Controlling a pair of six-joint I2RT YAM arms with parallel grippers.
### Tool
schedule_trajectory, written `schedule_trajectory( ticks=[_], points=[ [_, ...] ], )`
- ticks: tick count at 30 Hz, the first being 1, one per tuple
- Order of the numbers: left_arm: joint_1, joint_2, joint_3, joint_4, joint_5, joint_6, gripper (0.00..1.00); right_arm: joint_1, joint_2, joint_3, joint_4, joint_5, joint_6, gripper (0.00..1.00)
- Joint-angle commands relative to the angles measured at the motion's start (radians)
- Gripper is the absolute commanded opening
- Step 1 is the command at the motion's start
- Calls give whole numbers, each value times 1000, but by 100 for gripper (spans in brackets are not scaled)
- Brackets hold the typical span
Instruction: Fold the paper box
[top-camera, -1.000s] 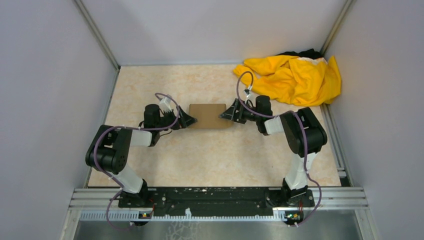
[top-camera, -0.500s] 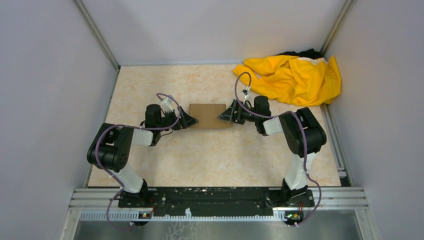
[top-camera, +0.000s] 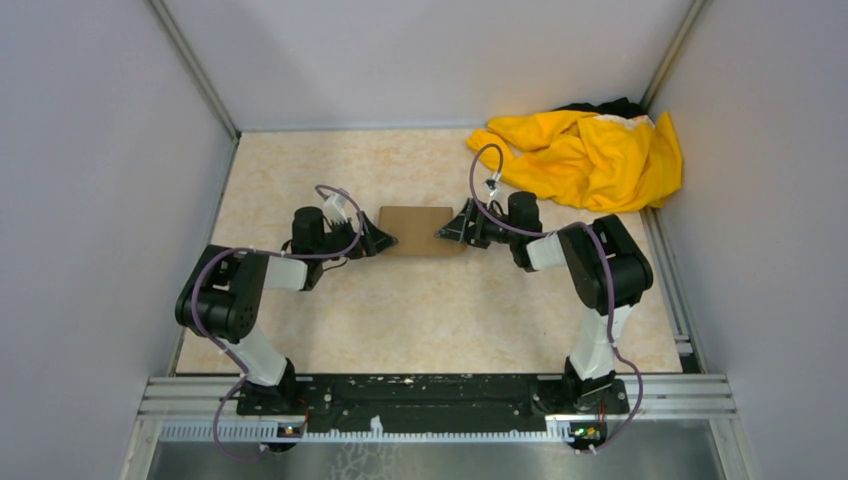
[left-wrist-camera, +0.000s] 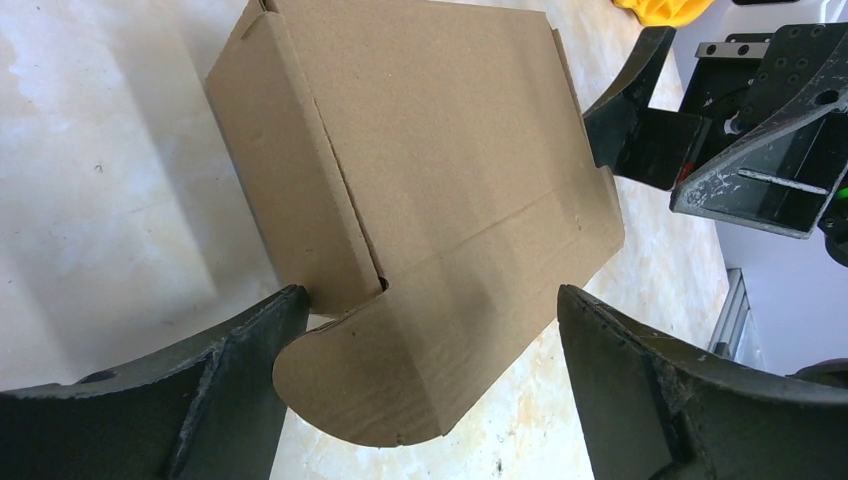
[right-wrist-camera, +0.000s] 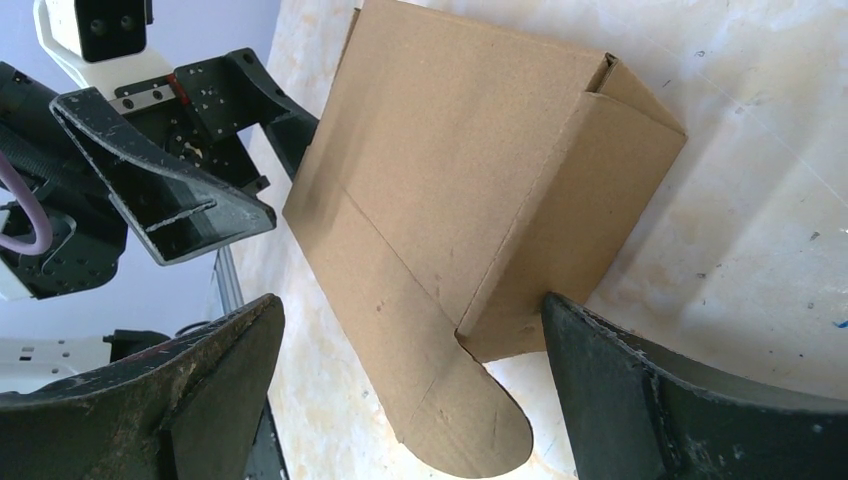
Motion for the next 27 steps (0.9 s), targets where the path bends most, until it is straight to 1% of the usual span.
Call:
schedule_trajectory(
  ticks=[1, 8, 15, 27],
  points=[
    [-25, -21, 11, 33, 33, 5, 99, 12, -21, 17, 42, -14, -7, 99],
    [-35, -73, 0, -6, 33, 8, 99, 18, -64, -11, 38, -8, -9, 99],
    [-47, -160, -14, -77, 23, 24, 99, 26, -121, -56, 27, -2, -15, 99],
    [-59, -287, -57, -173, 10, 43, 99, 28, -278, -101, -87, 3, -68, 99]
  ],
)
